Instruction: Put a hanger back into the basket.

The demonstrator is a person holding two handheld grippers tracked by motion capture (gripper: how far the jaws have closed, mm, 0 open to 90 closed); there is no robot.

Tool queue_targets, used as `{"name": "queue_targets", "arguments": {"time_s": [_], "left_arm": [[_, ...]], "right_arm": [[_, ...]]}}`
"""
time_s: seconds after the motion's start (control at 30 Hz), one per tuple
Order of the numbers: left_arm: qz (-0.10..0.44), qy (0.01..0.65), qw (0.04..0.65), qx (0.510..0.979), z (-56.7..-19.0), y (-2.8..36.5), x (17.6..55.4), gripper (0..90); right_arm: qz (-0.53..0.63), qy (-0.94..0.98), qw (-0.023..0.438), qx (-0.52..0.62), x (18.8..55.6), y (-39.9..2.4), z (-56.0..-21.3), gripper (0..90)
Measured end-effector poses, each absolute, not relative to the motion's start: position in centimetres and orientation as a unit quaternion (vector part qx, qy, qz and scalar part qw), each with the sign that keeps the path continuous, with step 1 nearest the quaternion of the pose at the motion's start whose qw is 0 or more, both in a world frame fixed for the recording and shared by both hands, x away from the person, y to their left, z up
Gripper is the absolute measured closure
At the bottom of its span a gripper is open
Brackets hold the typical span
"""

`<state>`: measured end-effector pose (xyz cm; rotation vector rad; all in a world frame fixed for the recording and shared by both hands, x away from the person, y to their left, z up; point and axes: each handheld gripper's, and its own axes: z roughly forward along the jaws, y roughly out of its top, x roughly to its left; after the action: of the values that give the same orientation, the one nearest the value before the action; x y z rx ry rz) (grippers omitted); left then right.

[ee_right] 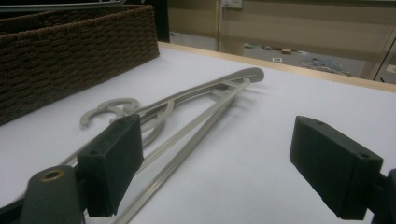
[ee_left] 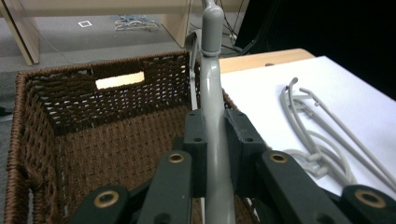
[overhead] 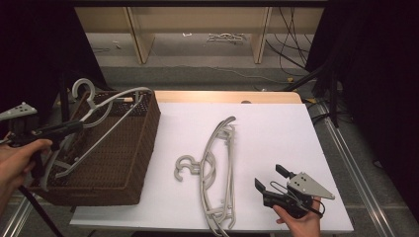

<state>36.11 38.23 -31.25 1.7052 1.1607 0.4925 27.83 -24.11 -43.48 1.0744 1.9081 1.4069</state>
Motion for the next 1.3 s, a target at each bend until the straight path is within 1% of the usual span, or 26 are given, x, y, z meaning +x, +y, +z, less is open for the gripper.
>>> {"name": "queue_targets", "arguments": {"time_s": [0.3,0.47,0.53,0.7,0.73,0.83,1.07,1.2,1.3], "left_arm": [[0.2,0.483,0.454,0.722,-33.3,39.3,37.7,79.1],[0.187,0.481,0.447,0.731,-34.3,39.5,38.9,79.1],[0.19,0.481,0.444,0.732,-34.3,39.5,39.0,79.0],[0.202,0.465,0.409,0.758,-34.7,38.9,39.8,79.1],[0.201,0.458,0.39,0.773,-34.9,38.8,40.2,79.2],[0.199,0.454,0.382,0.78,-35.6,38.5,40.9,79.2],[0.183,0.474,0.379,0.774,-37.0,39.2,41.3,79.3],[0.186,0.489,0.379,0.763,-38.0,40.1,41.3,79.4],[0.184,0.503,0.368,0.76,-39.0,40.6,41.4,78.5]], "right_arm": [[0.521,0.706,0.268,0.398,27.9,-24.1,-43.5,18.3],[0.521,0.705,0.264,0.402,27.8,-24.0,-43.5,18.4],[0.526,0.707,0.26,0.396,27.9,-24.0,-43.6,18.4],[0.526,0.705,0.263,0.396,28.0,-24.0,-43.6,18.4],[0.525,0.707,0.261,0.396,28.0,-24.0,-43.6,18.3],[0.526,0.706,0.263,0.396,28.0,-24.0,-43.6,18.4],[0.525,0.708,0.256,0.396,28.0,-24.0,-43.6,18.4],[0.525,0.709,0.257,0.396,28.0,-24.0,-43.6,18.4],[0.525,0.708,0.257,0.396,28.0,-24.0,-43.6,18.4]]}}
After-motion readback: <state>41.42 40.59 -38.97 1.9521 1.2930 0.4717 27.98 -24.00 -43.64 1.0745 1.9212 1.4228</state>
